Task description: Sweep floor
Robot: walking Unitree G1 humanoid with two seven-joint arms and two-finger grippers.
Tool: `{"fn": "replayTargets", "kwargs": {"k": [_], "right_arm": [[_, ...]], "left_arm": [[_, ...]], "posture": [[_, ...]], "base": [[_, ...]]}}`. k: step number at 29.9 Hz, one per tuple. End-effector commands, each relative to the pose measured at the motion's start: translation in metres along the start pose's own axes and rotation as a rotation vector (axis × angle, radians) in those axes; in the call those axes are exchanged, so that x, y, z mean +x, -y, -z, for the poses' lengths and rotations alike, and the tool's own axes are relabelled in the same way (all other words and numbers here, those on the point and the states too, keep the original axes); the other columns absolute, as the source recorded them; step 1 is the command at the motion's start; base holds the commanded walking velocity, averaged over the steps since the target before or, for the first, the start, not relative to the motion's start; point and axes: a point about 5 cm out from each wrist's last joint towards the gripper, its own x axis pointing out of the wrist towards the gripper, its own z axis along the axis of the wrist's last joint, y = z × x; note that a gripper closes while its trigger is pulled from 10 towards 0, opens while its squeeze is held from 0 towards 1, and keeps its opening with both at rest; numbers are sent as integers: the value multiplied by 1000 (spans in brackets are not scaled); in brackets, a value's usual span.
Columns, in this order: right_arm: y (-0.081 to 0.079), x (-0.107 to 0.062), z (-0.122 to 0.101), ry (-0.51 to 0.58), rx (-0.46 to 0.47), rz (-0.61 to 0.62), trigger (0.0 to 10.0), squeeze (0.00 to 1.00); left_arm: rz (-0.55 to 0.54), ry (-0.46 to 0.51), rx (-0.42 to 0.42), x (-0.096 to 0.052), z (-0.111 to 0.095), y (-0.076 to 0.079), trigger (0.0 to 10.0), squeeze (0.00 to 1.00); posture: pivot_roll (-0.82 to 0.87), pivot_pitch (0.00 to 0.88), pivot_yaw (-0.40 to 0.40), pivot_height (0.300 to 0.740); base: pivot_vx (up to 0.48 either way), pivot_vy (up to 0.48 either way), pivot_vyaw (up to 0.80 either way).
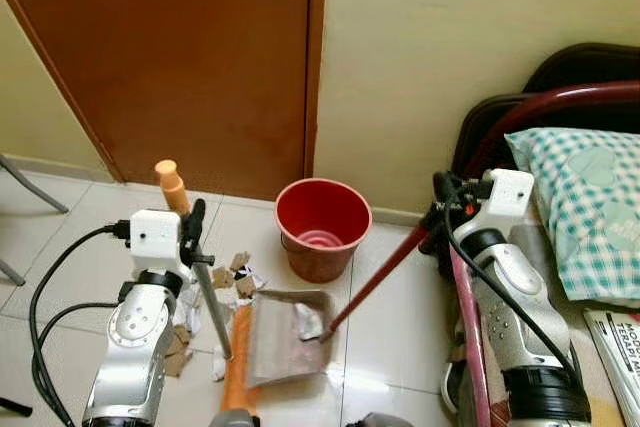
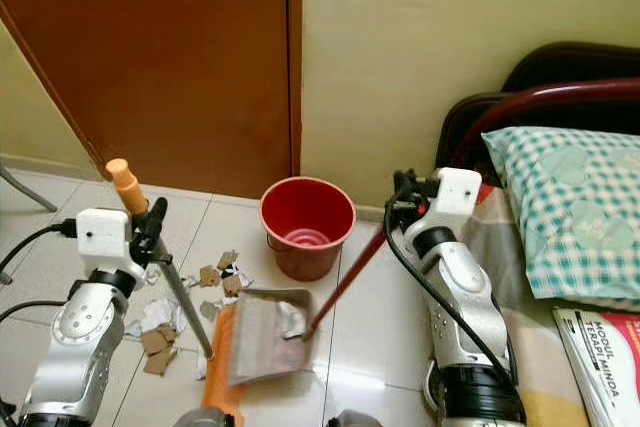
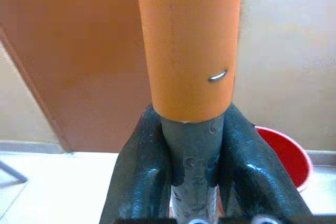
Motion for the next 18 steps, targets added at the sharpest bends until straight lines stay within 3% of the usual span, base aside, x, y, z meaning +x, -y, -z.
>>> {"fn": "replayTargets", "kwargs": {"k": [1, 6, 11, 18], "right_arm": [[-16, 7, -24, 77, 25, -91, 10000, 0], [-33, 19, -52, 139, 44, -176, 10000, 0], [-41, 26, -72, 179, 50, -209, 10000, 0], [-47, 40, -118, 333, -13, -209, 10000, 0]], "left_arm": [[-40, 2, 62, 2, -3, -10, 10000, 0], [-35, 1, 47, 3, -3, -6, 10000, 0], [-27, 1, 34, 4, -2, -1, 10000, 0], [-15, 1, 20, 5, -1, 5, 10000, 0]], "posture": [[-8, 61, -22, 740], [-9, 61, -25, 740], [-9, 60, -26, 740], [-9, 56, -31, 740]], "base": [[0, 0, 0], [0, 0, 0], [0, 0, 0], [0, 0, 0]]}}
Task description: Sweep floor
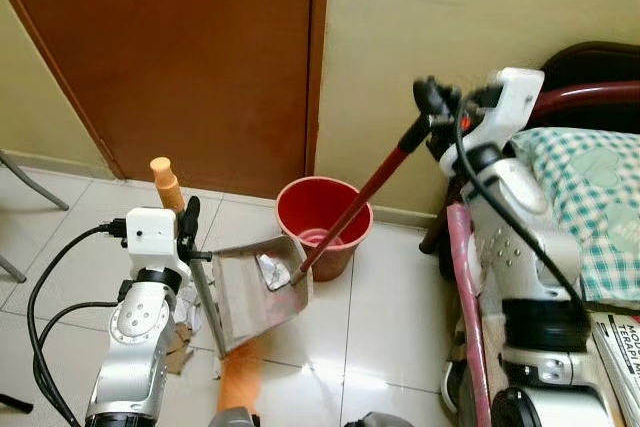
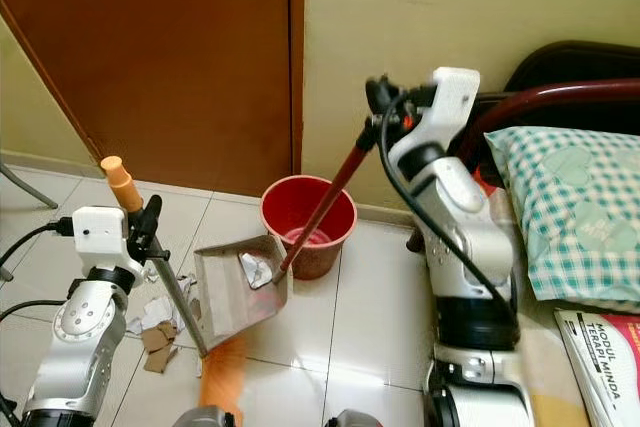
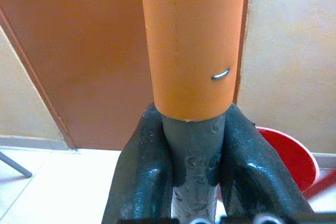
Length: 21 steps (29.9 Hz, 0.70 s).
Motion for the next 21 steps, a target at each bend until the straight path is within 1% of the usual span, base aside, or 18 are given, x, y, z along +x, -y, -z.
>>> {"fn": "replayTargets", "kwargs": {"k": [1, 3, 6, 7, 9, 10, 11, 12, 13, 16, 17, 20, 21], "right_arm": [[1, 9, -29, 130, -29, 8, 10000, 0], [2, 13, -35, 151, -46, 15, 10000, 0], [6, 21, -48, 210, -71, 66, 10000, 0], [8, 24, -55, 243, -124, 97, 10000, 0], [9, 28, -63, 279, -207, 117, 10000, 0], [9, 28, -63, 279, -207, 117, 10000, 0], [10, 30, -65, 288, -239, 126, 10000, 0], [10, 30, -65, 288, -239, 126, 10000, 0], [11, 32, -65, 295, -290, 145, 10000, 0], [10, 34, -62, 303, -332, 163, 10000, 0], [8, 37, -56, 309, -374, 183, 10000, 0], [5, 39, -46, 313, -429, 204, 10000, 0], [0, 41, -41, 317, -463, 205, 10000, 0]], "left_arm": [[-1, -2, 36, 2, 0, 0, 10000, 0], [1, -2, 34, 2, 0, 1, 10000, 0], [11, -2, 29, 3, 0, 4, 10000, 0], [17, -1, 25, 3, 0, 6, 10000, 0], [22, 0, 22, 3, -1, 7, 10000, 0], [22, 0, 22, 3, -1, 7, 10000, 0], [23, -1, 21, 3, -1, 8, 10000, 0], [23, -1, 21, 3, -1, 8, 10000, 0], [26, -1, 19, 3, 0, 8, 10000, 0], [27, -4, 18, 2, 0, 10, 10000, 0], [34, -9, 14, 1, 2, 12, 10000, 0], [49, -13, 10, 0, 3, 18, 10000, 0], [53, -13, 9, 0, 3, 19, 10000, 0]], "posture": [[-10, 55, -31, 740], [-10, 55, -31, 740], [-10, 54, -32, 740], [-9, 55, -32, 740], [-8, 55, -33, 740], [-8, 55, -33, 740], [-8, 55, -33, 740], [-8, 55, -33, 740], [-6, 57, -35, 740], [-5, 59, -35, 740], [-4, 60, -32, 740], [-4, 60, -32, 740], [0, 56, -30, 740]], "base": [[0, 0, 0], [0, 0, 0], [0, 0, 0], [0, 0, 0], [0, 0, 0], [0, 0, 0], [0, 0, 0], [0, 0, 0], [0, 0, 0], [0, 0, 0], [0, 0, 0], [0, 0, 0], [0, 0, 0]]}}
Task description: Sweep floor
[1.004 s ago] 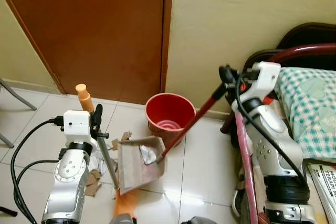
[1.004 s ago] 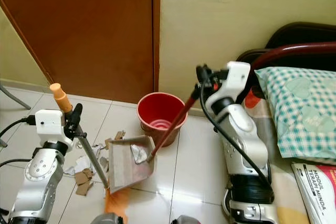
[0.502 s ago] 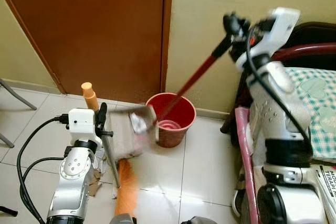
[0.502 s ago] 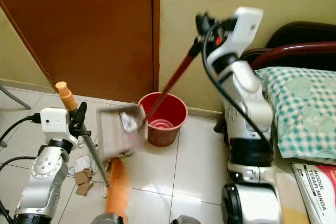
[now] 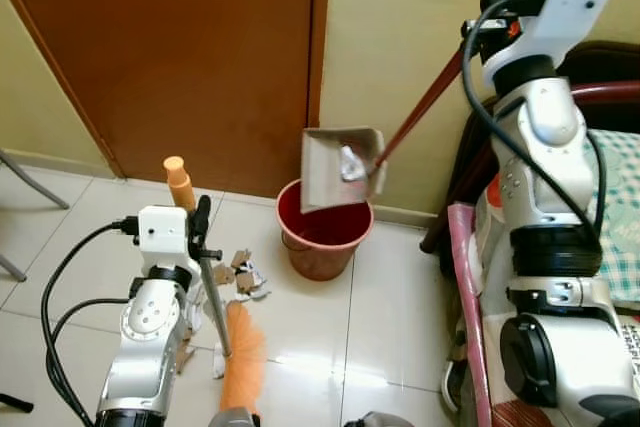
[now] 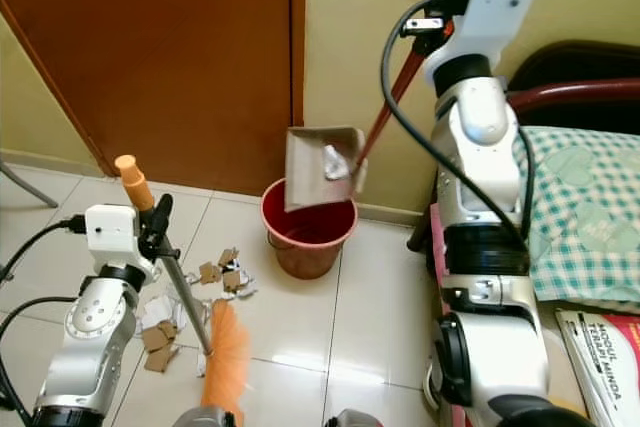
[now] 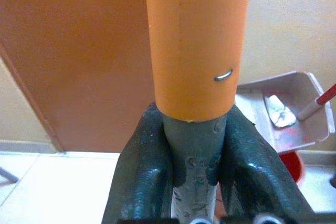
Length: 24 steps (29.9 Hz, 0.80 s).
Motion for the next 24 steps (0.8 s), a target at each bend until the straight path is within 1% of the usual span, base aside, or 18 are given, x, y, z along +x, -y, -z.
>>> {"fn": "replayTargets", "kwargs": {"k": [1, 2, 3, 4, 5, 6, 7, 8, 9, 10, 12, 13, 16, 17, 18, 19, 24], "right_arm": [[-18, 5, -14, 110, -66, -34, 10000, 0], [-18, 5, -14, 110, -66, -34, 10000, 0], [-29, 3, -12, 123, -96, -69, 10000, 0], [-36, 1, -10, 129, -118, -91, 10000, 0], [-47, -2, -7, 137, -139, -142, 10000, 0], [-55, -5, -5, 142, -152, -177, 10000, 0], [-67, -11, 0, 147, -170, -248, 10000, 0], [-67, -11, 0, 147, -170, -248, 10000, 0], [-71, -13, 2, 150, -177, -267, 10000, 0], [-90, -27, 14, 150, -233, -406, 10000, 0], [-101, -38, 23, 145, -260, -501, 10000, 0], [-108, -49, 32, 128, -278, -576, 10000, 0], [-116, -64, 42, 118, -307, -675, 10000, 0], [-116, -64, 42, 118, -307, -675, 10000, 0], [-117, -68, 44, 135, -351, -705, 10000, 0], [-117, -70, 45, 146, -368, -712, 10000, 0], [-115, -68, 43, 170, -372, -691, 10000, 0]], "left_arm": [[7, -11, 15, -2, 2, 3, 10000, 0], [7, -11, 15, -2, 2, 3, 10000, 0], [9, -8, 15, -1, 1, 4, 10000, 0], [9, -7, 15, 0, 1, 4, 10000, 0], [8, -6, 15, 0, 0, 4, 10000, 0], [7, -5, 15, 1, 0, 3, 10000, 0], [6, -5, 15, 1, 0, 3, 10000, 0], [6, -5, 15, 1, 0, 3, 10000, 0], [5, -5, 15, 1, 0, 3, 10000, 0], [3, -5, 16, 1, 0, 3, 10000, 0], [2, -6, 16, 1, 1, 3, 10000, 0], [2, -8, 14, 0, 1, 3, 10000, 0], [5, -10, 9, 0, 2, 5, 10000, 0], [5, -10, 9, 0, 2, 5, 10000, 0], [9, -11, 8, 0, 2, 6, 10000, 0], [13, -11, 7, 0, 2, 7, 10000, 0], [14, -10, 7, 1, 2, 7, 10000, 0]], "posture": [[3, 54, -31, 740], [3, 54, -31, 740], [3, 54, -31, 740], [4, 53, -31, 740], [5, 53, -33, 740], [5, 53, -33, 740], [6, 54, -35, 740], [6, 54, -35, 740], [6, 54, -36, 740], [5, 56, -39, 740], [5, 57, -40, 740], [3, 58, -42, 740], [3, 58, -42, 740], [3, 58, -42, 740], [3, 58, -42, 740], [3, 58, -42, 740], [-7, 59, -40, 740]], "base": [[0, 0, 0], [0, 0, 0], [0, 0, 0], [0, 0, 0], [0, 0, 0], [0, 0, 0], [0, 0, 0], [0, 0, 0], [0, 0, 0], [0, 0, 0], [0, 0, 0], [0, 0, 0], [0, 0, 0], [0, 0, 0], [0, 0, 0], [0, 0, 0], [0, 0, 0]]}}
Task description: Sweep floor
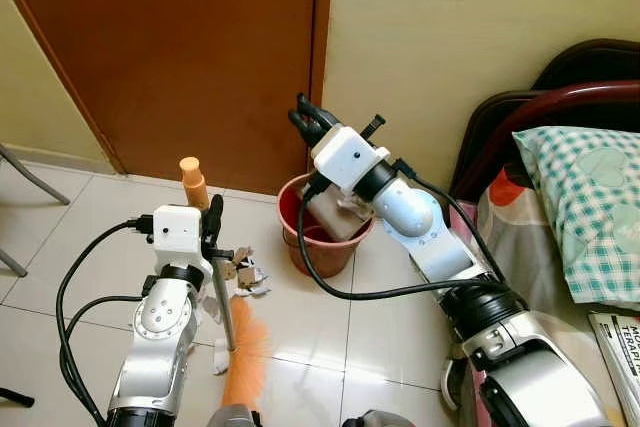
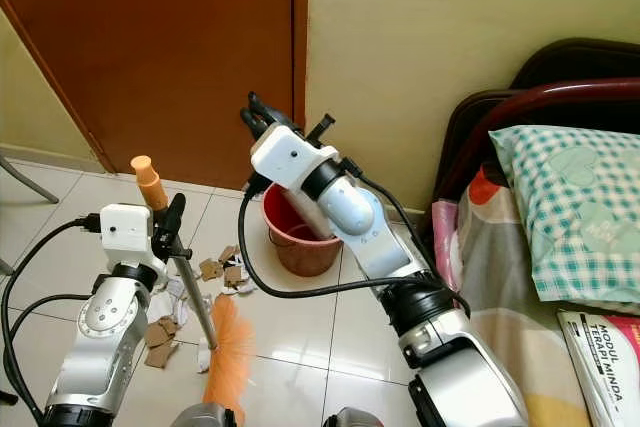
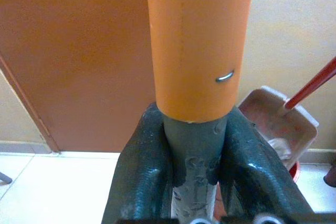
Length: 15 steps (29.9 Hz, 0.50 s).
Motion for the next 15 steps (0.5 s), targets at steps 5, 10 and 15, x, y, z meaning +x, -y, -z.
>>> {"fn": "replayTargets", "kwargs": {"k": [5, 10, 15], "right_arm": [[8, 3, -14, 104, -117, 19, 10000, 0], [35, 11, -29, 155, -45, 198, 10000, 0], [58, 26, -67, 287, 2, 258, 10000, 0]], "left_arm": [[1, -18, 12, 1, 3, 1, 10000, 0], [1, -16, 12, 1, 3, 2, 10000, 0], [6, -12, 14, 1, 2, 2, 10000, 0]], "posture": [[-4, 60, -39, 740], [2, 60, -39, 740], [-2, 58, -34, 740]], "base": [[0, 0, 0], [0, 0, 0], [0, 0, 0]]}}
